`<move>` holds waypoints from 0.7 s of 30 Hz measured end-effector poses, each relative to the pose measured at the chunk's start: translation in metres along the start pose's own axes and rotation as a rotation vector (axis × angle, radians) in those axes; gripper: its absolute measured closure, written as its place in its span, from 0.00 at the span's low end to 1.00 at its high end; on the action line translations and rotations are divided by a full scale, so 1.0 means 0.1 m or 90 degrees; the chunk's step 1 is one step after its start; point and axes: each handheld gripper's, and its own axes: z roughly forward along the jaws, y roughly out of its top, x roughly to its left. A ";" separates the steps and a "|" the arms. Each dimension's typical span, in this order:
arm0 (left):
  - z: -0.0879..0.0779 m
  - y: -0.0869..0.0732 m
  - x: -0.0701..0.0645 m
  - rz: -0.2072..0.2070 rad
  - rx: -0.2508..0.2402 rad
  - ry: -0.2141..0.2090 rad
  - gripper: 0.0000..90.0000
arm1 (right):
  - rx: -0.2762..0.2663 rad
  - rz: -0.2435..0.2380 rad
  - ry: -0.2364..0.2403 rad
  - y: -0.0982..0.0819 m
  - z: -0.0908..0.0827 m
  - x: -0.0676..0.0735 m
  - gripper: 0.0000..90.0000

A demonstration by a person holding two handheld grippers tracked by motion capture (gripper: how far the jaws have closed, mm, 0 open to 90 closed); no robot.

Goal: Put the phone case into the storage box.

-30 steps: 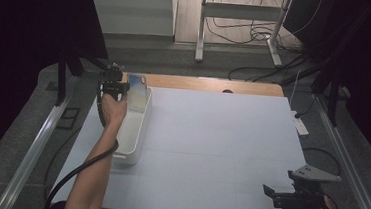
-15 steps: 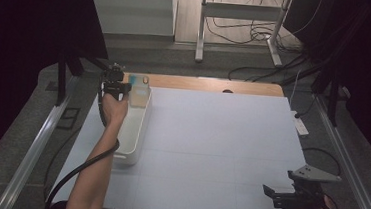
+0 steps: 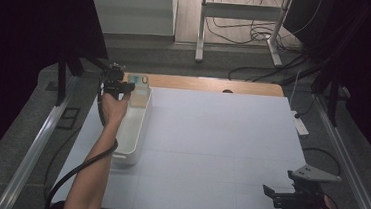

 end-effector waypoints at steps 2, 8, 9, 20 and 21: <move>-0.01 0.00 0.00 0.002 -0.003 -0.004 0.65 | -0.001 0.000 0.000 0.00 0.00 0.00 0.01; -0.03 -0.01 0.00 0.013 -0.009 -0.008 0.56 | 0.000 0.000 0.000 0.00 0.00 0.00 0.01; -0.03 -0.02 0.00 0.014 -0.007 -0.009 0.54 | -0.001 0.000 0.000 0.00 0.00 0.00 0.01; -0.07 -0.04 0.08 0.027 -0.005 -0.028 0.38 | 0.001 -0.001 0.000 0.00 0.00 0.00 0.01; -0.07 -0.04 0.09 0.028 -0.005 -0.032 0.36 | 0.001 -0.002 -0.001 0.00 0.00 0.00 0.01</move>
